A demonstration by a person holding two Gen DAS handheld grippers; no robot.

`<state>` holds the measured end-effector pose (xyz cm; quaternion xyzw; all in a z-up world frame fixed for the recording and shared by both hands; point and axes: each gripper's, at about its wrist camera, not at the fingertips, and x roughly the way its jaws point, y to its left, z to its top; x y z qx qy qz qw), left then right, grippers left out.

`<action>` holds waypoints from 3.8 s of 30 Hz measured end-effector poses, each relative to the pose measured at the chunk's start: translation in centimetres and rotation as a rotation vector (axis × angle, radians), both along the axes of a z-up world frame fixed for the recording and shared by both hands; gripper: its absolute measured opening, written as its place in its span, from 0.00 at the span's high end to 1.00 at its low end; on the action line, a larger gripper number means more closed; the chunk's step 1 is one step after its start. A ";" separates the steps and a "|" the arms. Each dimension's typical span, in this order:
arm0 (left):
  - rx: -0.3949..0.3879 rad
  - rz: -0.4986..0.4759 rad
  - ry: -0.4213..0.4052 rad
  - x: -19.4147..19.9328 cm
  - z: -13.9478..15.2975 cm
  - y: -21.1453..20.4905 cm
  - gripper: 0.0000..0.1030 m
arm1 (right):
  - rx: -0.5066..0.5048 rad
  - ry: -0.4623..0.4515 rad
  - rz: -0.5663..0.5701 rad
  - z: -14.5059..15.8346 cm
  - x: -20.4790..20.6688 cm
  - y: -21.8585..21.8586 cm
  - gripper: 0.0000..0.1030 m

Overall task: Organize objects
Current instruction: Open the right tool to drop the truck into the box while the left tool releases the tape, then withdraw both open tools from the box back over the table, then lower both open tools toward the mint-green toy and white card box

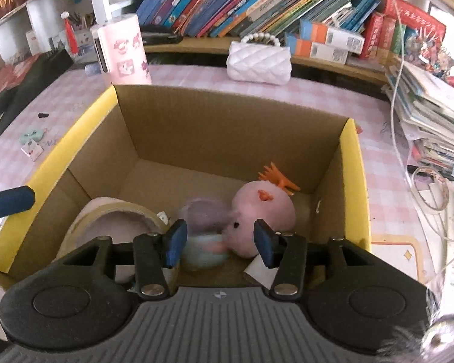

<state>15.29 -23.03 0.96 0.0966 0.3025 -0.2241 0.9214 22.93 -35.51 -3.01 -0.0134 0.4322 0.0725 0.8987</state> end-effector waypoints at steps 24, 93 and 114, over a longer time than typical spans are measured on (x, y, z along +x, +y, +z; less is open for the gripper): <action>-0.101 0.092 -0.013 -7.7 0.6 9.4 0.06 | 0.015 -0.223 -0.306 3.6 -15.1 2.6 0.55; -0.037 0.431 0.067 -9.4 -2.0 32.4 0.06 | 0.045 -0.146 -0.014 -0.5 -16.4 30.1 0.49; -0.039 0.522 0.080 4.0 -2.0 32.0 0.06 | 0.044 -0.131 0.069 -0.9 -1.1 29.8 0.48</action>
